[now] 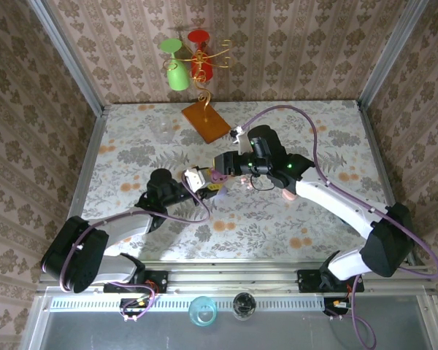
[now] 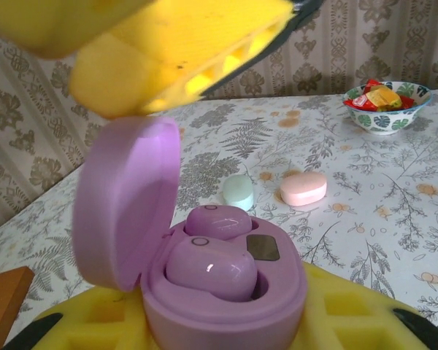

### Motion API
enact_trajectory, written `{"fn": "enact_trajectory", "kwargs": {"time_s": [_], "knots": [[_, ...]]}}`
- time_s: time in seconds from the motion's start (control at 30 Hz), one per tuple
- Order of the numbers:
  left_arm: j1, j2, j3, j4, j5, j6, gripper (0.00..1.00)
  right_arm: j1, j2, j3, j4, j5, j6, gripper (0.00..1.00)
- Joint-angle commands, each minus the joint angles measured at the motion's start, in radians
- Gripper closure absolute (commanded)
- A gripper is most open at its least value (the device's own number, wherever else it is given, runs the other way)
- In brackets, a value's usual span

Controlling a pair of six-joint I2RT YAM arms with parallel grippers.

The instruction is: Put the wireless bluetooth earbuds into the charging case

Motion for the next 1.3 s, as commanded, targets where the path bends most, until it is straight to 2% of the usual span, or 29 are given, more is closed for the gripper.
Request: {"fn": "enact_trajectory", "kwargs": {"time_s": [0.0, 0.2, 0.3, 0.37, 0.43, 0.53, 0.67, 0.83, 1.03, 1.17, 1.27], "knots": [[-0.006, -0.012, 0.006, 0.09, -0.04, -0.065, 0.75, -0.005, -0.035, -0.044, 0.001, -0.021, 0.007, 0.6], [-0.006, 0.029, 0.008, 0.203, -0.026, -0.148, 0.75, -0.045, -0.169, -0.14, 0.082, -0.015, 0.067, 0.56], [-0.007, 0.036, 0.006, 0.247, 0.001, -0.172, 0.76, -0.084, -0.213, -0.191, 0.148, -0.054, 0.136, 0.46], [-0.007, 0.045, 0.001, 0.3, 0.022, -0.198, 0.76, -0.119, -0.229, -0.239, 0.227, -0.112, 0.218, 0.35], [-0.007, 0.059, 0.001, 0.345, 0.035, -0.223, 0.76, -0.15, -0.231, -0.281, 0.317, -0.177, 0.306, 0.28], [-0.008, 0.079, 0.007, 0.419, 0.073, -0.265, 0.76, -0.171, -0.224, -0.338, 0.453, -0.249, 0.413, 0.23], [-0.017, 0.099, 0.027, 0.451, 0.092, -0.285, 0.76, -0.171, -0.171, -0.371, 0.608, -0.356, 0.53, 0.22], [-0.031, 0.099, 0.044, 0.453, 0.09, -0.277, 0.75, -0.165, -0.093, -0.398, 0.789, -0.415, 0.668, 0.28], [-0.033, 0.092, 0.043, 0.45, 0.074, -0.29, 0.76, -0.158, -0.072, -0.404, 0.791, -0.425, 0.674, 0.32], [-0.035, 0.089, 0.041, 0.451, 0.076, -0.287, 0.76, -0.156, -0.071, -0.414, 0.822, -0.428, 0.697, 0.52], [-0.036, 0.09, 0.044, 0.449, 0.083, -0.29, 0.76, -0.157, -0.074, -0.415, 0.802, -0.424, 0.689, 0.62]]}}
